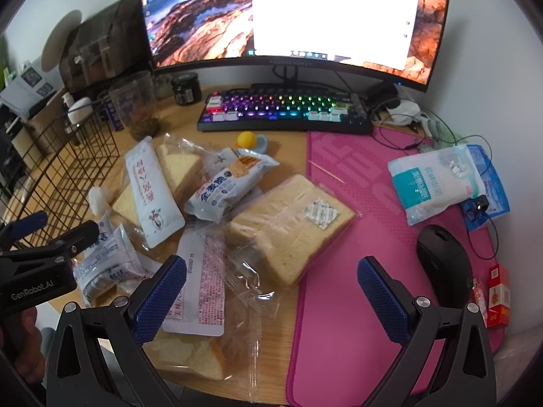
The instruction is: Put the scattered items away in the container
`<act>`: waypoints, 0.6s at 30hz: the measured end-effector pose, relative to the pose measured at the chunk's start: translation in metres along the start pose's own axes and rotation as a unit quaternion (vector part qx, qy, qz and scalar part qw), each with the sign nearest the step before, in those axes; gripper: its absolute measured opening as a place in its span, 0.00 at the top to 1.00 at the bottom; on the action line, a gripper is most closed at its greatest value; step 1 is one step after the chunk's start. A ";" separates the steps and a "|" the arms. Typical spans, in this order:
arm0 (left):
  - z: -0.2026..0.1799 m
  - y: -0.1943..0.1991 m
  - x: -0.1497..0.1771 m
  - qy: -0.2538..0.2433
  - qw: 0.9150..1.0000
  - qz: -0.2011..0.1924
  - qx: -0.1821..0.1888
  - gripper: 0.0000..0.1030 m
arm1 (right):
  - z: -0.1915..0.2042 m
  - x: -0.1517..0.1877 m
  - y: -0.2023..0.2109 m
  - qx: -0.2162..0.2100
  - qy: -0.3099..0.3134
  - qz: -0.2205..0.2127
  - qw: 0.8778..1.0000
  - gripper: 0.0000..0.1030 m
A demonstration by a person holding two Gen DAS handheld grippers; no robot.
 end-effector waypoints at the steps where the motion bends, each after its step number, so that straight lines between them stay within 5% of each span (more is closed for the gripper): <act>1: 0.004 0.001 -0.001 0.005 1.000 -0.002 -0.003 0.01 | 0.001 0.000 0.000 0.001 0.001 0.001 1.000 0.00; 9: 0.039 0.004 -0.006 0.043 0.999 0.000 0.000 0.02 | 0.004 -0.006 0.003 0.004 0.009 -0.006 1.000 0.00; 18: -0.014 0.009 0.000 -0.047 0.999 -0.002 0.012 0.02 | -0.037 -0.024 -0.020 0.006 0.007 0.014 1.000 0.00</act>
Point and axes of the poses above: each gripper's, at about its wrist camera, not at the fingertips, and y roughly against the way its jaws point, z to its left, x to its underside, the point moved 4 cm from there along -y, roughly the way its jaws point, and after that the axes turned 10 degrees about z, right-handed, at the moved point
